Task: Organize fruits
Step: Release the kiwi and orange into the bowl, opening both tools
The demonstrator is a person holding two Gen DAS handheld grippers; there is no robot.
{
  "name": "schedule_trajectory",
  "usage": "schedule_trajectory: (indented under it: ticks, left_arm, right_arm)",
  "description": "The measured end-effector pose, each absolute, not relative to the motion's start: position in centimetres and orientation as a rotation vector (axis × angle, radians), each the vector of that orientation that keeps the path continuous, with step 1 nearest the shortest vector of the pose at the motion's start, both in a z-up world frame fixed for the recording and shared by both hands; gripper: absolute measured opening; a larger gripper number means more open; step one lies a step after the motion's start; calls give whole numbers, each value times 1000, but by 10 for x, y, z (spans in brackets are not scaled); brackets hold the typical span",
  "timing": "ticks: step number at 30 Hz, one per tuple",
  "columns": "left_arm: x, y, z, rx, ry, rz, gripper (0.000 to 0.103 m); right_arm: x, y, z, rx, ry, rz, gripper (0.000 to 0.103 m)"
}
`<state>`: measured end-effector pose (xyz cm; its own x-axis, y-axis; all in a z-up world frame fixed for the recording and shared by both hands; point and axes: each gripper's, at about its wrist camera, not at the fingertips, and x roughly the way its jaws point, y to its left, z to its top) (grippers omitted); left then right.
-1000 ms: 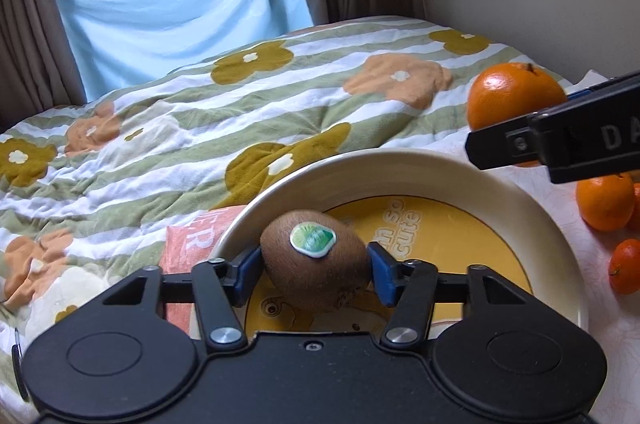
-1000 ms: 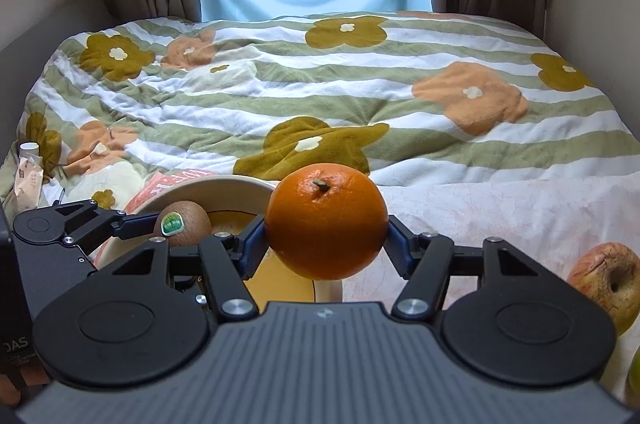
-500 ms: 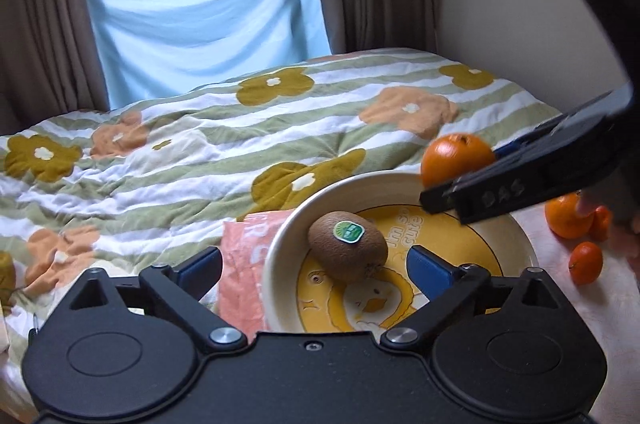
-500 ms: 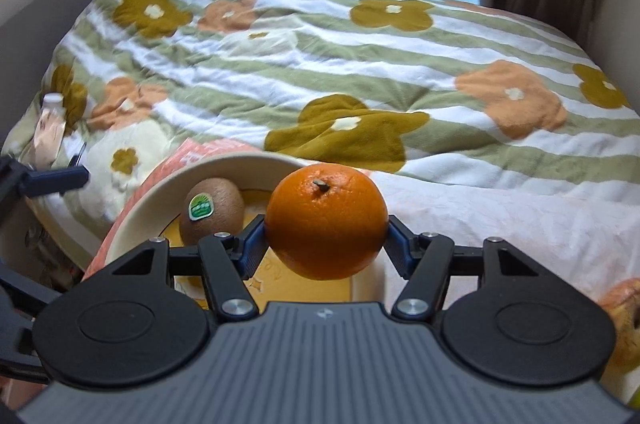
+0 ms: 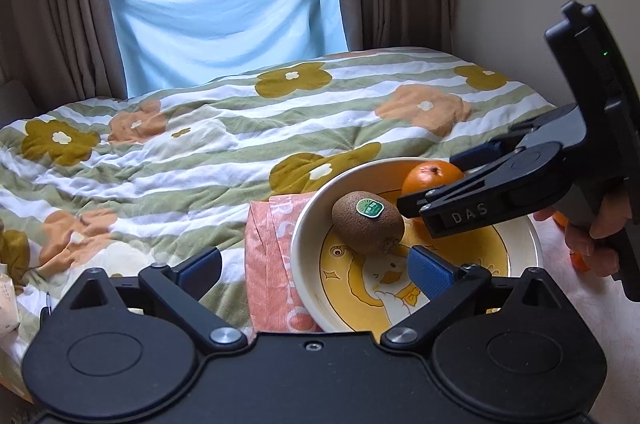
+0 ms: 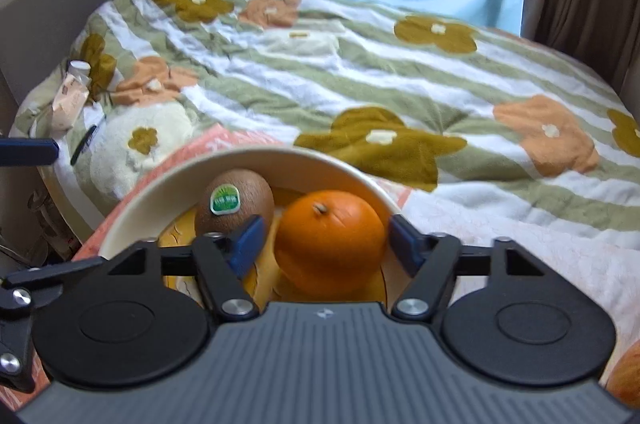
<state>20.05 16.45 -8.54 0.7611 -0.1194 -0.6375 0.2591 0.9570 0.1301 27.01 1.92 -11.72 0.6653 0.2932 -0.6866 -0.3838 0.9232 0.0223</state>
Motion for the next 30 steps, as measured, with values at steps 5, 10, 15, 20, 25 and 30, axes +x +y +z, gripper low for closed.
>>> schedule_trajectory:
  ticks: [5, 10, 15, 20, 25, 30]
  left_arm:
    - [197, 166, -84, 211, 681, -201, 101]
    - [191, 164, -76, 199, 669, -193, 101]
    - [182, 161, -64, 190, 647, -181, 101]
    - [167, 150, -46, 191, 612, -143, 101]
    - [137, 136, -28, 176, 571, -86, 101]
    - [104, 120, -15, 159, 557, -34, 101]
  right_arm:
    - [263, 19, -107, -123, 727, 349, 103]
    - [250, 15, -96, -97, 725, 335, 103]
    - [232, 9, -76, -87, 710, 323, 103]
    - [210, -6, -52, -62, 698, 330, 103]
    - [180, -25, -33, -50, 693, 338, 103]
    - [145, -50, -17, -51, 673, 350, 103]
